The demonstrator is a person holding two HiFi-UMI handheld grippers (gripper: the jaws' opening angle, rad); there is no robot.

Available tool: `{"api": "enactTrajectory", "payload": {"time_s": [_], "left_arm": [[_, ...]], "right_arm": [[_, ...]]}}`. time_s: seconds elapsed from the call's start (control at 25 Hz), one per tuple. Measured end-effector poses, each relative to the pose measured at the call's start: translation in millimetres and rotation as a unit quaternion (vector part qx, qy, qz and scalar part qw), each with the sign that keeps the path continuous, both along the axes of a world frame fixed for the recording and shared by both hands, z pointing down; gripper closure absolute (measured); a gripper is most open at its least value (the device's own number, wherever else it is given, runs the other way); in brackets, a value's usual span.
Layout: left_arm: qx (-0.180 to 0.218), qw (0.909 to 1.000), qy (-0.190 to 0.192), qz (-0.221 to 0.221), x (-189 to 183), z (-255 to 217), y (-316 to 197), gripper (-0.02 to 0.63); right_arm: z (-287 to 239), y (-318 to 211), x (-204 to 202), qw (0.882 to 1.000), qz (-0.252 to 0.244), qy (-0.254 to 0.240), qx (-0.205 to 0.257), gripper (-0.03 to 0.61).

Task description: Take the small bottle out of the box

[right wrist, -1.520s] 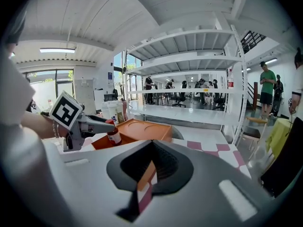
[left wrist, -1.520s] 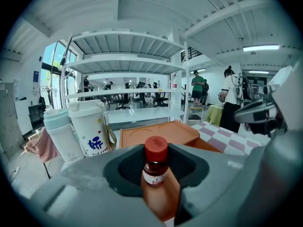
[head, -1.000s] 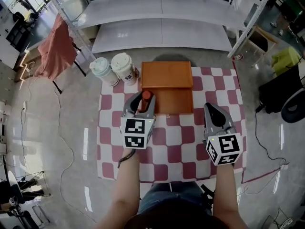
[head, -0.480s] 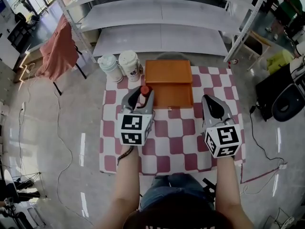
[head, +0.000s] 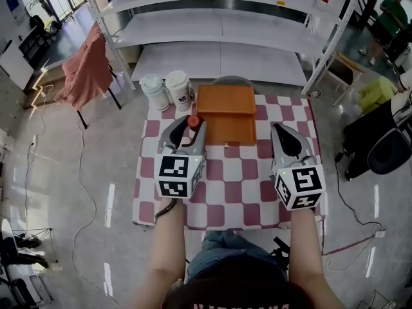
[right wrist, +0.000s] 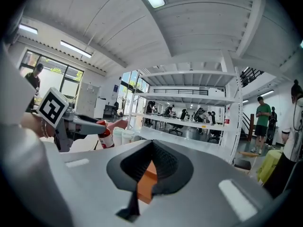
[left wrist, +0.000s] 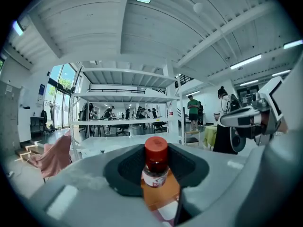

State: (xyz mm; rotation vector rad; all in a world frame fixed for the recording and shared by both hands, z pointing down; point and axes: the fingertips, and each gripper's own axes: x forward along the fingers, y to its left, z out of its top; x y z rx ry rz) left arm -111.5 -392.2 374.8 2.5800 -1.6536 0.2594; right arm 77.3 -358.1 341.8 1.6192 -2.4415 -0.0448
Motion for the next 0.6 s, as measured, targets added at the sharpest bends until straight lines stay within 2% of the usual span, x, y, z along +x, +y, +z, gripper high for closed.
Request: {"api": "enactTrajectory", "payload": {"time_s": [0.28, 0.6], "left_arm": [[0.016, 0.9998, -0.011, -0.010, -0.2, -38.4, 26.9, 0.463], [0.051, 0.9982, -0.017, -0.025, -3.8, -88.8, 43.7, 0.463]], "right_arm": [[-39.5, 11.0, 2.5, 0.999, -0.015, -0.010, 0.035, 0.578], [-77.6, 17.5, 2.9, 0.997, -0.013, -0.044, 0.065, 0.578]]}}
